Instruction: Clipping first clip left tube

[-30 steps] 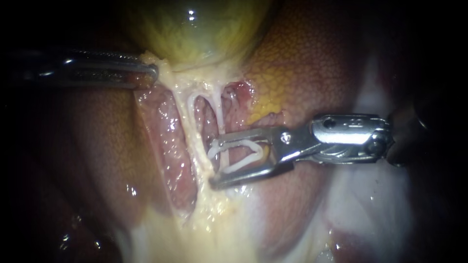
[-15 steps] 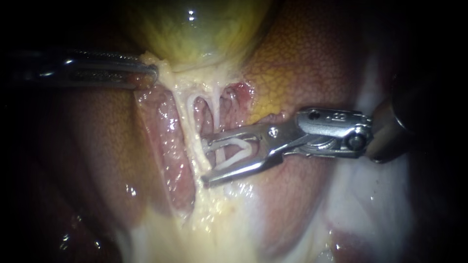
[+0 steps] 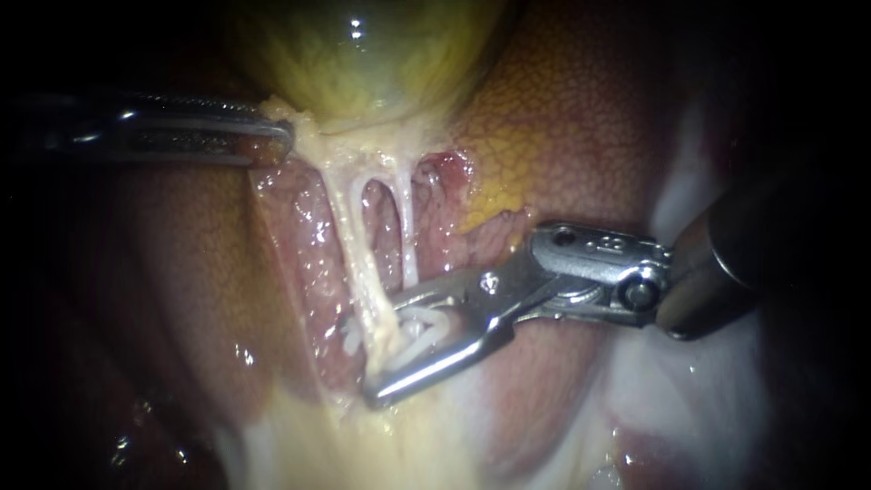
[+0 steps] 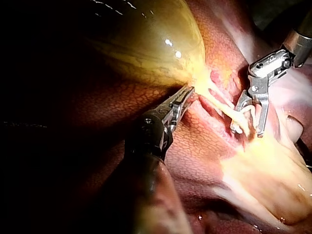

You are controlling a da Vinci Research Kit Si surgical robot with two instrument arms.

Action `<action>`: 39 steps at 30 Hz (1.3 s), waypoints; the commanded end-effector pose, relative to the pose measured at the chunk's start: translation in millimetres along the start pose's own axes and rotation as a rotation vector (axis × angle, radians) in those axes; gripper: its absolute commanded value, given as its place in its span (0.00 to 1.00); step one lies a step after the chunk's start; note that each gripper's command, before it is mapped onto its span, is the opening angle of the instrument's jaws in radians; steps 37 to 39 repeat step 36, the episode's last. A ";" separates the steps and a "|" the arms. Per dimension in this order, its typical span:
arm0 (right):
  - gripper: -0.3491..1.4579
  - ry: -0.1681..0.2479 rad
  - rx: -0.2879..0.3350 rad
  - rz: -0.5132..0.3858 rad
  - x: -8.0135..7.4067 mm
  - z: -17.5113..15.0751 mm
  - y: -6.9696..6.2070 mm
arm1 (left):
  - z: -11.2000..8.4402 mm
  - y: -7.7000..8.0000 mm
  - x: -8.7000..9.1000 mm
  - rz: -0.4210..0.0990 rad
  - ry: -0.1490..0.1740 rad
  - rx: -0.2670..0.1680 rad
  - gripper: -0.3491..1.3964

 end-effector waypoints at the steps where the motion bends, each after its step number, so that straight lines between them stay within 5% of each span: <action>1: 0.38 -0.006 0.014 0.000 0.1 0.3 -0.2 | 0.0 0.0 0.0 0.000 0.000 0.001 0.00; 9: 0.31 -0.016 0.048 -0.007 0.2 2.2 -1.0 | 0.0 0.0 0.0 0.000 0.000 0.001 0.00; 20: 0.00 -0.017 0.049 0.022 0.2 2.2 -1.1 | 0.0 0.0 0.0 0.000 0.000 0.001 0.00; 23: 0.00 -0.016 0.044 0.093 0.3 2.3 -0.8 | 0.0 0.0 0.0 0.000 0.000 0.001 0.00; 39: 0.00 -0.017 0.042 0.098 0.1 2.6 -0.5 | 0.0 0.0 0.0 0.000 0.000 0.001 0.00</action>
